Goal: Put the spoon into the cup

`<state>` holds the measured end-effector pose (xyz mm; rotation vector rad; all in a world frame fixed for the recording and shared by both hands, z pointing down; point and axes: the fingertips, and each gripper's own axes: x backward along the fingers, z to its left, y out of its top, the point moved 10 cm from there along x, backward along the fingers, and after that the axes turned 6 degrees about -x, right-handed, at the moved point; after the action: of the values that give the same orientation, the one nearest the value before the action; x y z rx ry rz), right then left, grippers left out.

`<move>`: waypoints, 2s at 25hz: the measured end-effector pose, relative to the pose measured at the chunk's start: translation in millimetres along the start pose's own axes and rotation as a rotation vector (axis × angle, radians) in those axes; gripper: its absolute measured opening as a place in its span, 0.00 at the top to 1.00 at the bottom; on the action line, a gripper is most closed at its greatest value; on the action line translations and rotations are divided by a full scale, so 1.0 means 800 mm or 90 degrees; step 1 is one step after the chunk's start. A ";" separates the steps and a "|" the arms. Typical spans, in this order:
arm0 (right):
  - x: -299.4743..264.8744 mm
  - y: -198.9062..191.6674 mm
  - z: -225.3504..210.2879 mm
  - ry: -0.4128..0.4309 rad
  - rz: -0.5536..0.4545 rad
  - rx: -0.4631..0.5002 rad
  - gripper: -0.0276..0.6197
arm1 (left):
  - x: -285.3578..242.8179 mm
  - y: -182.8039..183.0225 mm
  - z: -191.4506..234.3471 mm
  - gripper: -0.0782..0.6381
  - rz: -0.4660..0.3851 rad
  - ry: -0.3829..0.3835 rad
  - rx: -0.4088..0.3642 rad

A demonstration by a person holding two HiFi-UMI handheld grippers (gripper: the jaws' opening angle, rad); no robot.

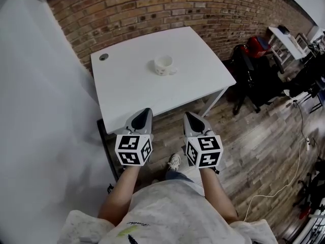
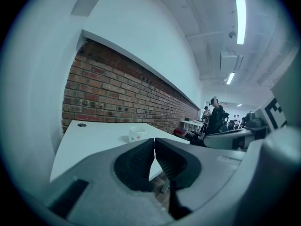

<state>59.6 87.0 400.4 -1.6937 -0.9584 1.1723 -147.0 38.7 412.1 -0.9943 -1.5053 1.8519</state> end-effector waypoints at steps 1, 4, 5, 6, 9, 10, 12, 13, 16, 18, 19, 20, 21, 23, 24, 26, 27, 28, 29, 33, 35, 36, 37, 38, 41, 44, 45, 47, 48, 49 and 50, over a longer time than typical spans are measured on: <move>-0.008 0.004 -0.005 0.003 0.000 0.000 0.94 | -0.008 0.003 0.003 0.89 0.000 0.003 0.000; -0.036 0.018 -0.018 0.013 0.000 0.001 0.94 | -0.033 0.011 0.013 0.89 0.001 0.010 0.000; -0.045 0.023 -0.022 0.017 0.000 0.001 0.94 | -0.042 0.014 0.017 0.89 0.001 0.012 0.000; -0.054 0.027 -0.025 0.020 0.000 0.001 0.94 | -0.049 0.016 0.020 0.89 0.002 0.014 -0.001; -0.079 0.041 -0.037 0.031 0.002 0.000 0.94 | -0.071 0.025 0.028 0.89 0.006 0.022 -0.003; -0.087 0.045 -0.041 0.035 0.003 0.001 0.94 | -0.078 0.028 0.030 0.89 0.007 0.026 -0.004; -0.100 0.054 -0.048 0.044 0.004 0.001 0.94 | -0.091 0.034 0.034 0.89 0.009 0.032 -0.006; -0.107 0.058 -0.051 0.048 0.005 0.002 0.94 | -0.097 0.036 0.036 0.89 0.009 0.035 -0.007; -0.125 0.068 -0.063 0.060 0.006 0.004 0.94 | -0.115 0.042 0.038 0.89 0.010 0.044 -0.008; -0.134 0.074 -0.073 0.067 0.007 0.004 0.94 | -0.128 0.045 0.037 0.89 0.011 0.049 -0.009; -0.138 0.076 -0.079 0.070 0.008 0.003 0.94 | -0.134 0.047 0.036 0.89 0.012 0.052 -0.009; -0.143 0.079 -0.085 0.074 0.009 0.003 0.94 | -0.140 0.049 0.035 0.89 0.013 0.055 -0.010; -0.148 0.081 -0.090 0.077 0.009 0.002 0.94 | -0.146 0.050 0.034 0.89 0.013 0.059 -0.011; -0.157 0.084 -0.101 0.085 0.009 0.001 0.94 | -0.158 0.051 0.033 0.89 0.015 0.066 -0.013; -0.160 0.085 -0.106 0.089 0.008 0.000 0.94 | -0.163 0.051 0.032 0.89 0.016 0.070 -0.014; -0.165 0.088 -0.114 0.099 0.006 -0.001 0.94 | -0.171 0.053 0.028 0.89 0.016 0.078 -0.016; -0.166 0.090 -0.119 0.102 0.004 -0.001 0.94 | -0.174 0.055 0.025 0.89 0.016 0.082 -0.017; -0.168 0.093 -0.123 0.106 0.002 -0.001 0.94 | -0.178 0.057 0.023 0.89 0.016 0.084 -0.019; -0.170 0.095 -0.128 0.109 0.000 -0.002 0.94 | -0.181 0.058 0.021 0.89 0.017 0.087 -0.022; -0.178 0.101 -0.137 0.118 -0.003 -0.005 0.94 | -0.192 0.060 0.019 0.89 0.022 0.094 -0.025; -0.183 0.103 -0.140 0.121 -0.004 -0.006 0.94 | -0.198 0.062 0.020 0.89 0.022 0.096 -0.027; -0.187 0.103 -0.142 0.123 -0.005 -0.006 0.94 | -0.202 0.063 0.021 0.89 0.021 0.097 -0.028; -0.190 0.104 -0.144 0.125 -0.004 -0.006 0.94 | -0.205 0.064 0.022 0.89 0.021 0.098 -0.029; -0.193 0.104 -0.145 0.126 -0.003 -0.006 0.94 | -0.209 0.064 0.023 0.89 0.021 0.099 -0.029; -0.205 0.107 -0.147 0.127 -0.002 -0.008 0.94 | -0.219 0.065 0.030 0.89 0.022 0.098 -0.028; -0.224 0.111 -0.149 0.125 -0.003 -0.005 0.94 | -0.232 0.066 0.044 0.89 0.021 0.097 -0.028; -0.231 0.112 -0.150 0.124 -0.002 -0.005 0.94 | -0.238 0.065 0.049 0.88 0.022 0.096 -0.028; -0.244 0.114 -0.153 0.121 0.002 -0.004 0.94 | -0.251 0.064 0.058 0.89 0.028 0.092 -0.025; -0.251 0.117 -0.154 0.119 0.005 -0.004 0.94 | -0.258 0.064 0.063 0.89 0.032 0.090 -0.023; -0.258 0.119 -0.155 0.118 0.007 -0.005 0.94 | -0.264 0.064 0.068 0.89 0.036 0.088 -0.021; -0.264 0.122 -0.155 0.117 0.008 -0.005 0.94 | -0.270 0.064 0.073 0.88 0.040 0.086 -0.020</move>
<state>132.7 -166.4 401.0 -1.7811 -0.8403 1.0029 -68.7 -177.2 411.8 -1.1687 -1.4427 1.7703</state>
